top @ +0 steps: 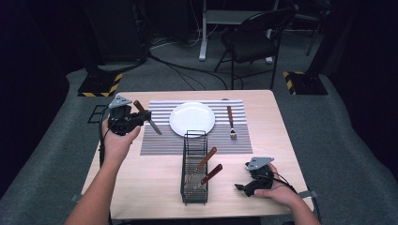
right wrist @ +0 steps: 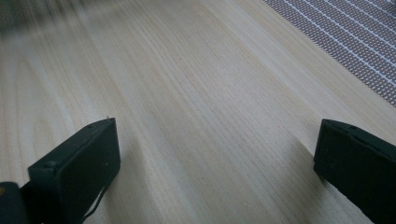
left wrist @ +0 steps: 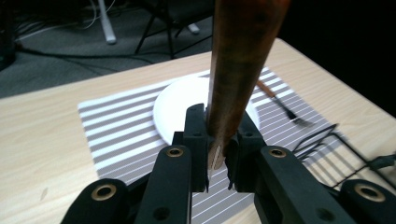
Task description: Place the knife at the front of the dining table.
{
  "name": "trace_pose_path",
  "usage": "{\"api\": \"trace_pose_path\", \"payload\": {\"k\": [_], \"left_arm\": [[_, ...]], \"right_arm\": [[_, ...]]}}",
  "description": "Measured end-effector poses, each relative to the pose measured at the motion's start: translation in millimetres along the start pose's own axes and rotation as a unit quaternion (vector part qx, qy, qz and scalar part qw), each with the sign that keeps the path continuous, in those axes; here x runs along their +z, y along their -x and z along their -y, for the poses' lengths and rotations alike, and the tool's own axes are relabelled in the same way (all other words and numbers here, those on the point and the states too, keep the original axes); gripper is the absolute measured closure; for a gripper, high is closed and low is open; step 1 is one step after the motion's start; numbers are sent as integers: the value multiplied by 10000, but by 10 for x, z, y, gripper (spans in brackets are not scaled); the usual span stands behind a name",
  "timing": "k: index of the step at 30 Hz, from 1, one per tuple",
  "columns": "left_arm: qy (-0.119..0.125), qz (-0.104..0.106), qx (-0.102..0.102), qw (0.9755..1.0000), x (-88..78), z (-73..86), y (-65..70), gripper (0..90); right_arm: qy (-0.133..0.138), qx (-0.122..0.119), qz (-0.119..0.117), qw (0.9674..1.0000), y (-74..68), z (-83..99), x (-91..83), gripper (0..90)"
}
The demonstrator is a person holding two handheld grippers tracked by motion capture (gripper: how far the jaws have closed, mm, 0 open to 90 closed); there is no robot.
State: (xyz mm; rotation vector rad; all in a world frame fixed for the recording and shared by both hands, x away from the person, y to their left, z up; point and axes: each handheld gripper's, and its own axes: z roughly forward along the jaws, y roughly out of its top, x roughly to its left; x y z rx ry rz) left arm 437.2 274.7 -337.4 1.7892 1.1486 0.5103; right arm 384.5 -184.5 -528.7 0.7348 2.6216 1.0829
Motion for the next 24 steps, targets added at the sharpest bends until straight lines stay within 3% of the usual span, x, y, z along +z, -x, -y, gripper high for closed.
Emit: {"api": "trace_pose_path", "payload": {"k": [5, 12, 24], "left_arm": [[-153, -167, -165, 9996, 100, 142, -131, 801], [-356, -431, -247, 9981, 214, 311, -260, 801], [-589, -569, -318, 9961, 322, 459, -353, 801]], "right_arm": [[0, -2, 3, 10000, 0, 0, 0, 0], [2, -4, -2, 10000, 1, 0, 0, 0], [-1, 5, 3, 10000, -1, 0, -1, 0]]}}
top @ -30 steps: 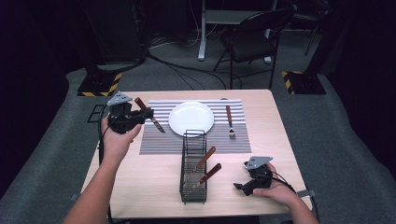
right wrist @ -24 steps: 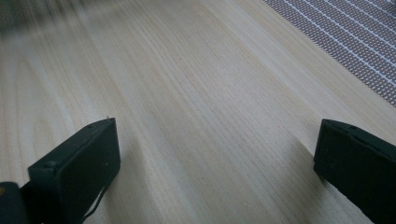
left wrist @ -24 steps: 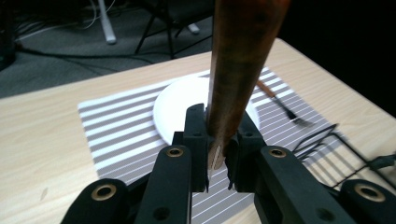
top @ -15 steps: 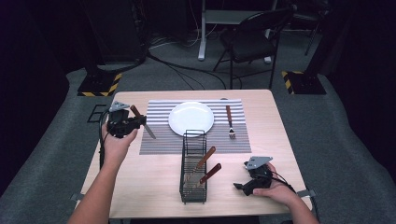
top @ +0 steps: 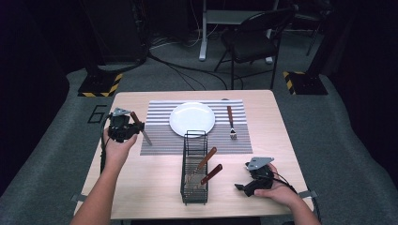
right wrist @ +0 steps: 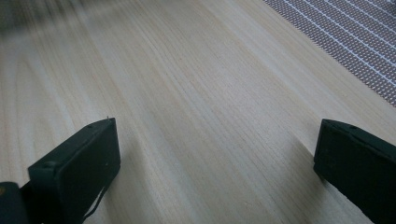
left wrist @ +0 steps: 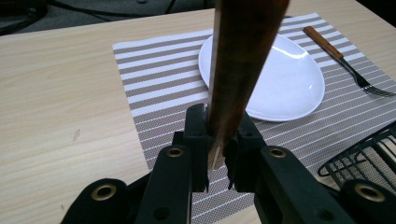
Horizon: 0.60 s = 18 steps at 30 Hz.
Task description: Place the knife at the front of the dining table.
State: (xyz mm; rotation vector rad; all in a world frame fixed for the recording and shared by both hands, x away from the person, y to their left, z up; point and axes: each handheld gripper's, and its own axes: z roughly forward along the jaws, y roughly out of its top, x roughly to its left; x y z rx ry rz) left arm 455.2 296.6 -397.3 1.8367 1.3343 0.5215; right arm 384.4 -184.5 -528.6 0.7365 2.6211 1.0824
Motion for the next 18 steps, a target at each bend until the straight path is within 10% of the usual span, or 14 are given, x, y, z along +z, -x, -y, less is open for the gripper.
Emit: {"api": "trace_pose_path", "payload": {"k": [18], "left_arm": [[42, -170, -13, 9998, 367, -73, 6, 801]], "right_arm": [[2, -7, -3, 10000, 1, 0, 1, 0]]}}
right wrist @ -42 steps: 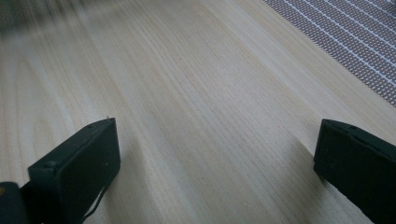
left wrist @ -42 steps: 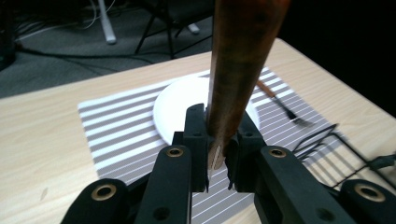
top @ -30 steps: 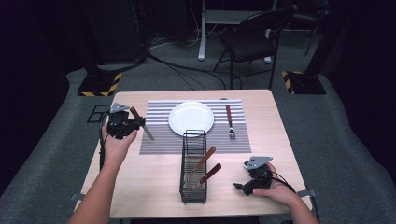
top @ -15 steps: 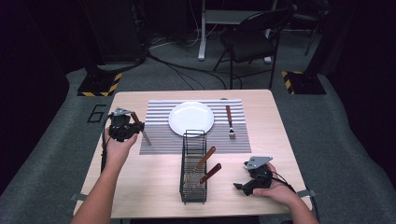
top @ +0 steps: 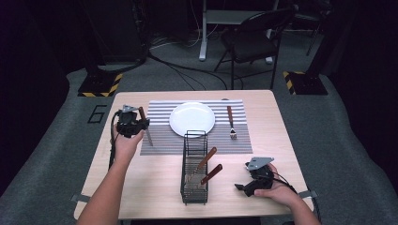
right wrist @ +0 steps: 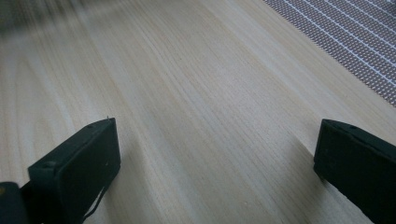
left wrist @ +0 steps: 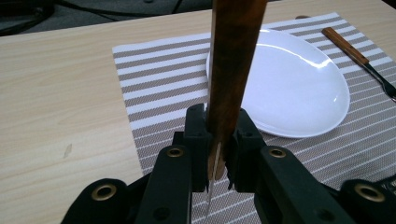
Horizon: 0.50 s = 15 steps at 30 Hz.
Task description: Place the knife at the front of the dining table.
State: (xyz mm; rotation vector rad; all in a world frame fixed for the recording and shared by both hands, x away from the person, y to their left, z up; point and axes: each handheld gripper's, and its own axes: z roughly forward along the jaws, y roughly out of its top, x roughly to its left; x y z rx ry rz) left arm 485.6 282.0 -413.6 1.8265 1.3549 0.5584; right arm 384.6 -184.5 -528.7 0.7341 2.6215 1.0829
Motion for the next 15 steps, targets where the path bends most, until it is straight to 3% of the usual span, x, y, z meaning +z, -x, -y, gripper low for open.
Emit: {"api": "trace_pose_path", "payload": {"k": [5, 8, 15], "left_arm": [[59, -5, -16, 10000, 84, -23, -19, 802], [105, 15, -182, 9998, 165, -45, -65, 802], [46, 13, -304, 9995, 314, -109, -117, 800]], "right_arm": [[1, 0, 0, 10000, 0, 0, 0, 0], [1, 2, -1, 10000, 0, 0, 0, 0], [0, 3, -1, 10000, 0, 0, 0, 0]]}}
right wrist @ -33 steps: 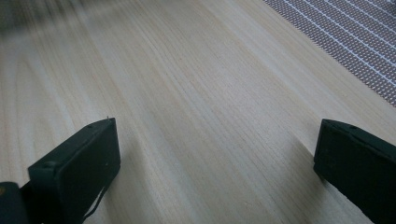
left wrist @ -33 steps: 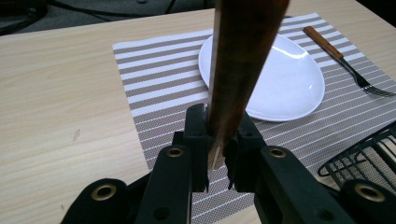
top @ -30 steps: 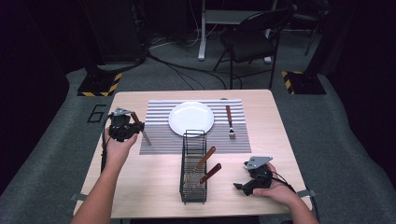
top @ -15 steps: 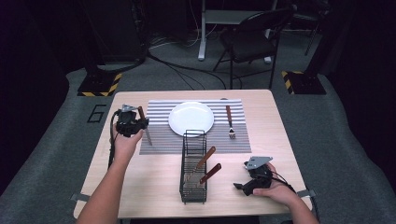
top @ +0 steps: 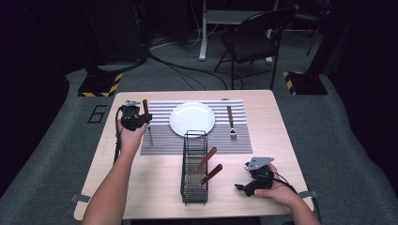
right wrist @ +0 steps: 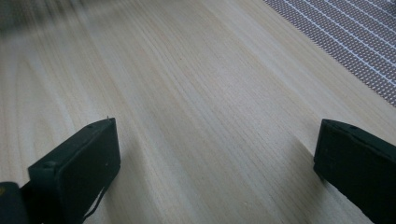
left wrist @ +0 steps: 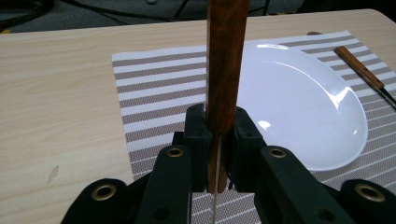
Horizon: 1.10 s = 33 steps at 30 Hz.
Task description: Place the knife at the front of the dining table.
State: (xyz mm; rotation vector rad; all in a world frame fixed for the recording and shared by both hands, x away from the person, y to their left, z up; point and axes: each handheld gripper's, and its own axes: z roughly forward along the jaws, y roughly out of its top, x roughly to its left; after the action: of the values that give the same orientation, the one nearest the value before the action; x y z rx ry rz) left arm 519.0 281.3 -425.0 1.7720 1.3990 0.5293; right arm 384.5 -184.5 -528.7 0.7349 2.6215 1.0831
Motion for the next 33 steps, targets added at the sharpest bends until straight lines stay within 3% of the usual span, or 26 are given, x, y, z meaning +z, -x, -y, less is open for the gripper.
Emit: {"api": "trace_pose_path", "payload": {"k": [4, 14, 17, 20, 24, 33], "left_arm": [[120, 26, -163, 9998, 127, 6, -47, 800], [-1, -11, -270, 9996, 346, -46, -81, 797], [60, 9, -439, 9990, 438, -22, -102, 798], [23, -20, -480, 9988, 502, -15, -114, 798], [-318, -134, -337, 9988, 677, -71, -83, 797], [-567, -231, -507, 9968, 890, -61, -105, 797]], "right_arm": [[1, -1, 0, 10000, 0, 0, 0, 0], [3, -1, -4, 10000, 2, 0, 0, 0], [1, 0, -4, 10000, 1, 0, 0, 0], [5, 0, -10, 10000, 2, 1, 0, 0], [5, -3, -10, 10000, 3, 1, 0, 0], [0, 27, -10, 10000, -2, 4, -3, 0]]}}
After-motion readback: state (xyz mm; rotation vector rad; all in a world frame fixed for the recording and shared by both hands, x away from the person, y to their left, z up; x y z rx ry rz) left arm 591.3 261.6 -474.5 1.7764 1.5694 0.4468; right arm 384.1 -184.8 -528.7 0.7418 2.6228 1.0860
